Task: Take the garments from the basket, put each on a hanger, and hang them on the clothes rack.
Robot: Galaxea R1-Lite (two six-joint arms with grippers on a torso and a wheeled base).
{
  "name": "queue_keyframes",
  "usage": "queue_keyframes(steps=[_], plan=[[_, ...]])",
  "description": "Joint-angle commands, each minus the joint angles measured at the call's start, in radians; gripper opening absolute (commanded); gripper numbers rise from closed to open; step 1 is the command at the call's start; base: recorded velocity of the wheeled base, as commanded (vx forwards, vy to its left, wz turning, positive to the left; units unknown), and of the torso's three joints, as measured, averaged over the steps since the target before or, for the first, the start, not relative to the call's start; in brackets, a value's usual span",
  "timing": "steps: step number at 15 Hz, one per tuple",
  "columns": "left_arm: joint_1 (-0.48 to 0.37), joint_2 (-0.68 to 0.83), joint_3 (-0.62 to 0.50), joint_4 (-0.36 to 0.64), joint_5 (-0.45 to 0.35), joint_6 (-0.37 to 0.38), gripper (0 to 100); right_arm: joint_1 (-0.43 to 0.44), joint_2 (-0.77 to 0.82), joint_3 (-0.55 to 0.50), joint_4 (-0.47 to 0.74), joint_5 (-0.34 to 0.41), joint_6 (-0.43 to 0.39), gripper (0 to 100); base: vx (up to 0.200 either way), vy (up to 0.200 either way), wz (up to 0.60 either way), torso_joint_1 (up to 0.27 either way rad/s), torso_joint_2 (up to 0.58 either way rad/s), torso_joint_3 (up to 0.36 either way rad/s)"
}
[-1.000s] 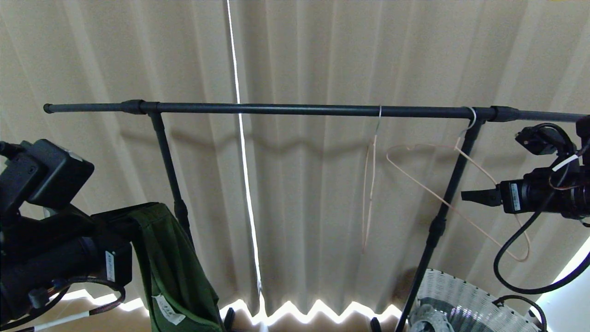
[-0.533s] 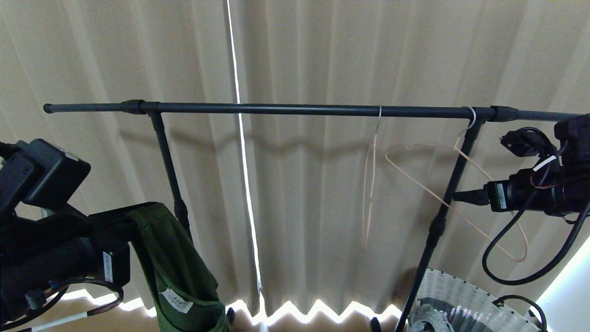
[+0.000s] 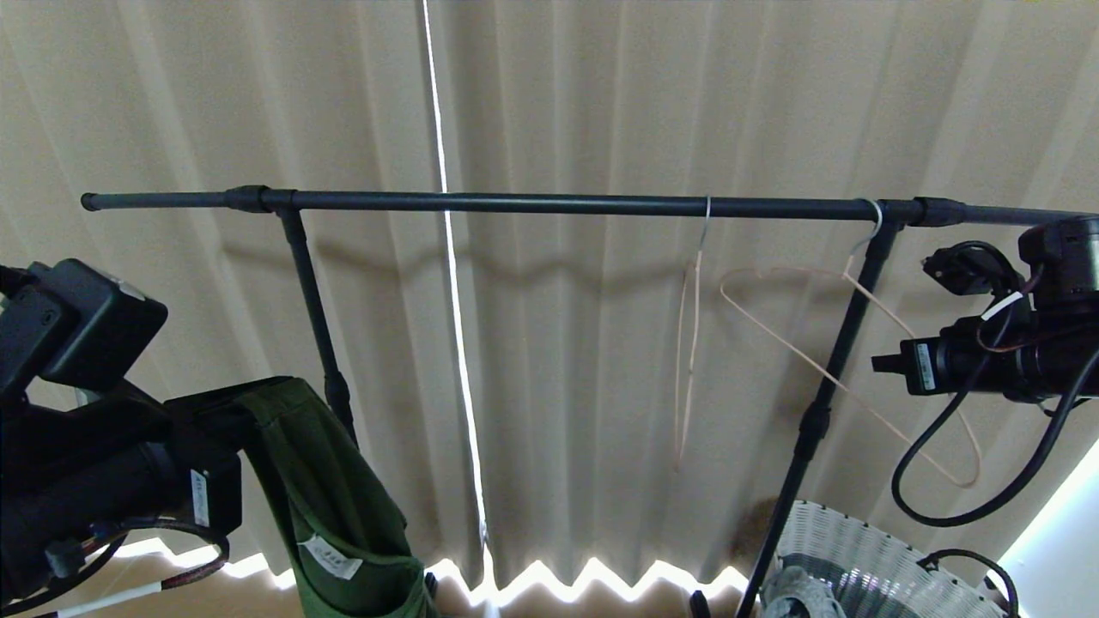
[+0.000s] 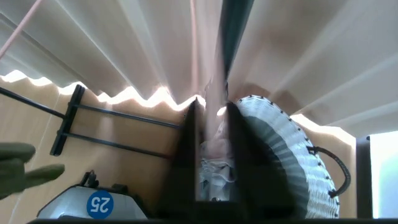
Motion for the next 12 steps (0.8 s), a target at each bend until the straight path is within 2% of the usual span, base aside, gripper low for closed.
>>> queue_keyframes(steps=[1,8,10,12], plan=[[0.0,0.001,-0.002,0.0,0.001,0.0,0,0.0,-0.008,-0.002,0.002,0.003,-0.001,0,0.0,0.0,0.0,0.0,0.0,0.0],[0.005,-0.004,0.02,0.0,0.001,0.009,0,0.0,-0.097,0.01,0.0,0.004,0.015,0,0.0,0.0,0.0,0.0,0.0,0.0],[0.008,-0.007,0.021,0.0,0.003,0.011,0,0.0,-0.15,0.038,0.0,0.004,0.019,0,0.0,0.0,0.0,0.0,0.0,0.0],[0.008,-0.008,0.021,-0.002,0.003,0.011,0,0.0,-0.242,0.119,0.0,0.003,0.018,0,0.0,0.0,0.0,0.0,0.0,0.0]])
